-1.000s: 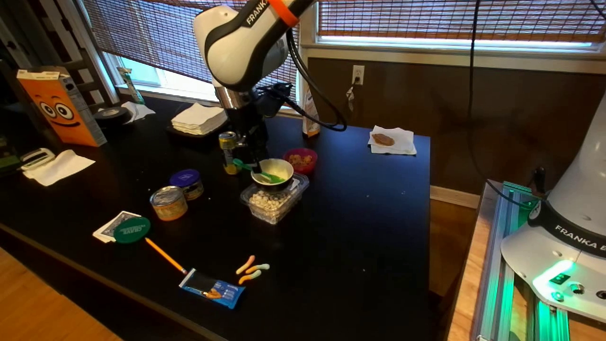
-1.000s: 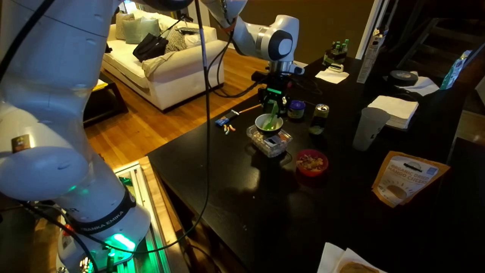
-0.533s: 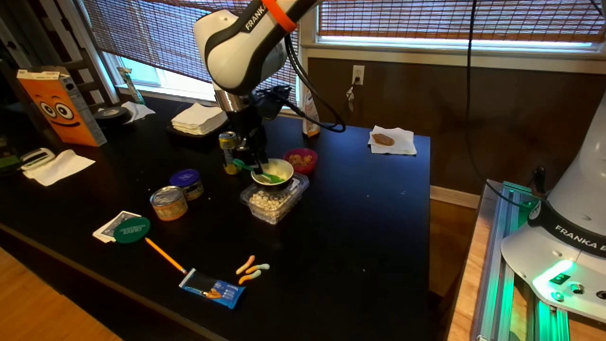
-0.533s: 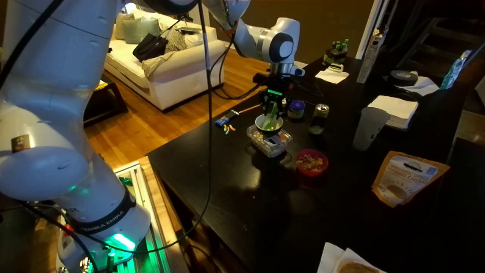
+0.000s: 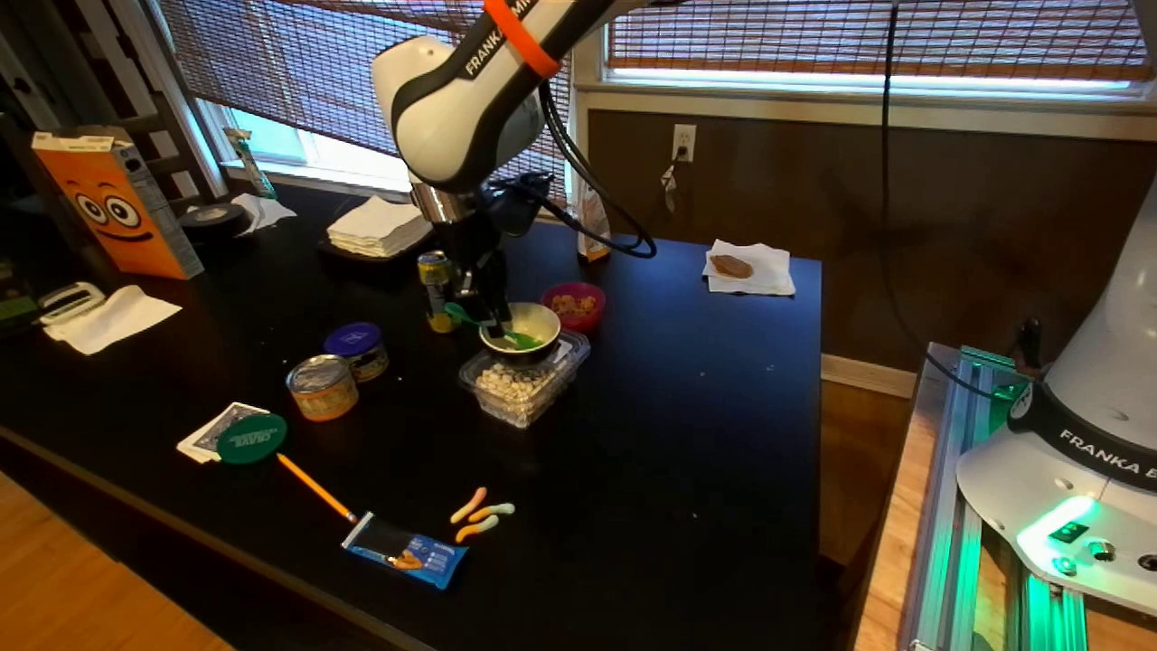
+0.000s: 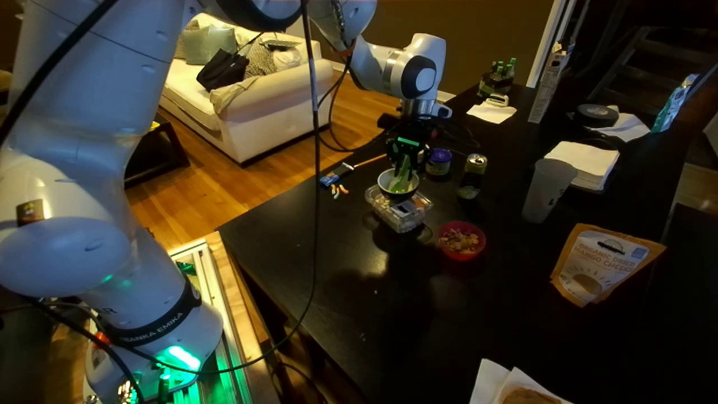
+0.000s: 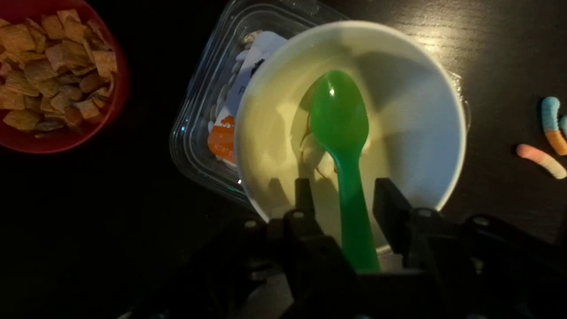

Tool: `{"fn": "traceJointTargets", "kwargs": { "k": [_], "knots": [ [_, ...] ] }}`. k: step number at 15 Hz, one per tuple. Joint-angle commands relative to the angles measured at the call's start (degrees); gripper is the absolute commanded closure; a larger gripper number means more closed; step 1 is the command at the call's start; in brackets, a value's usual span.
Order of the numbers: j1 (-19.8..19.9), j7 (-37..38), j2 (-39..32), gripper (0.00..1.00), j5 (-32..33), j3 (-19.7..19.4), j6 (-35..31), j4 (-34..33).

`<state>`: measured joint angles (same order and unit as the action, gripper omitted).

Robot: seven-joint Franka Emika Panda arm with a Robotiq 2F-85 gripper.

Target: Use the spoon to move some items form the orange bowl to the white bowl

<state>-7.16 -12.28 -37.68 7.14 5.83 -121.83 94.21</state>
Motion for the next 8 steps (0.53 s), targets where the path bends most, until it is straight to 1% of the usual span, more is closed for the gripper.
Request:
{"fn": "traceJointTargets", "kwargs": {
  "k": [1, 2, 3, 6, 7, 8],
  "knots": [
    [0.4, -1.9, -2.1, 0.63, 0.3, 0.4, 0.3, -2.4],
    [0.4, -2.2, -2.3, 0.66, 0.4, 0.4, 0.1, -2.4],
    [0.3, -2.2, -2.3, 0.81, 0.5, 0.4, -0.1, -2.4],
    [0.0, -1.6, -1.3, 0.98, 0.5, 0.3, 0.6, -1.7],
    [-0.2, -0.8, -0.5, 0.97, 0.3, 0.3, 0.9, -1.1],
    [-0.3, -0.4, 0.3, 0.93, 0.2, 0.3, 1.1, -0.5]
  ]
}}
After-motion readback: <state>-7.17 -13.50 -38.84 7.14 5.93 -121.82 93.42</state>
